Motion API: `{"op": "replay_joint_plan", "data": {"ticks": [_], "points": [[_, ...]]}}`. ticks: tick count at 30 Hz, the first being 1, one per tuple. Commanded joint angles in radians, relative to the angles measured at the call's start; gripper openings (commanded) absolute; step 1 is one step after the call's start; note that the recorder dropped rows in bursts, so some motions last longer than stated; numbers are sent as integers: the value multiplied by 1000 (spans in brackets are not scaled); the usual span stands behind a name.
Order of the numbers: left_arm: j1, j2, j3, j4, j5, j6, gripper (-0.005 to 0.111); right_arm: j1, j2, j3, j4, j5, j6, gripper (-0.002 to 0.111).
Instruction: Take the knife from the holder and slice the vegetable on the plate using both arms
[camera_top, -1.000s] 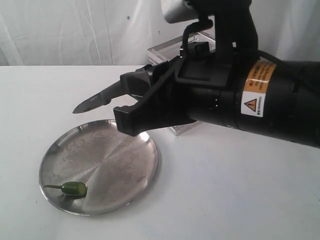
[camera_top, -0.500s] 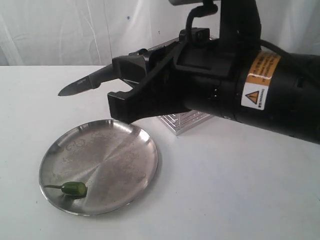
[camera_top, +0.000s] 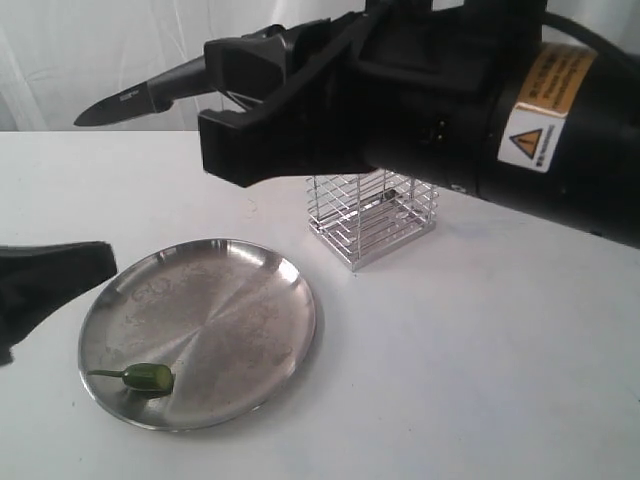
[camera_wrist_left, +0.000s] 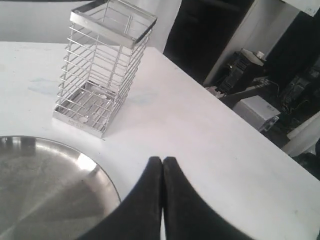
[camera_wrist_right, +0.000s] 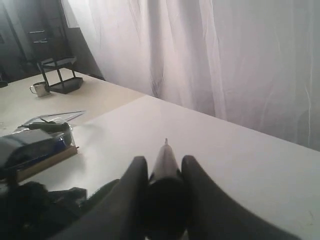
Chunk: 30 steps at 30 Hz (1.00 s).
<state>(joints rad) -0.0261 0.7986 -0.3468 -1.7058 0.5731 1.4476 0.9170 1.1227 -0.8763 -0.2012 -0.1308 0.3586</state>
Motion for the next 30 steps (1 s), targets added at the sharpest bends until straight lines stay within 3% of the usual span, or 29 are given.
{"op": "replay_joint_plan", "data": {"ticks": [1,10,22,30], "points": [[-6,215,-137,-39,23,60,0,1,-8,-9,-5,-39,3,0],[-8,366,-318,-39,58,75,0,1,-2,-9,-5,-11,0,0],[-8,371,-353,-39,23,96,0,1,-2,-9,-20,233,-51,0],[-8,371,-352,-39,27,96,0,1,-2,-9,-20,302,-71,0]]}}
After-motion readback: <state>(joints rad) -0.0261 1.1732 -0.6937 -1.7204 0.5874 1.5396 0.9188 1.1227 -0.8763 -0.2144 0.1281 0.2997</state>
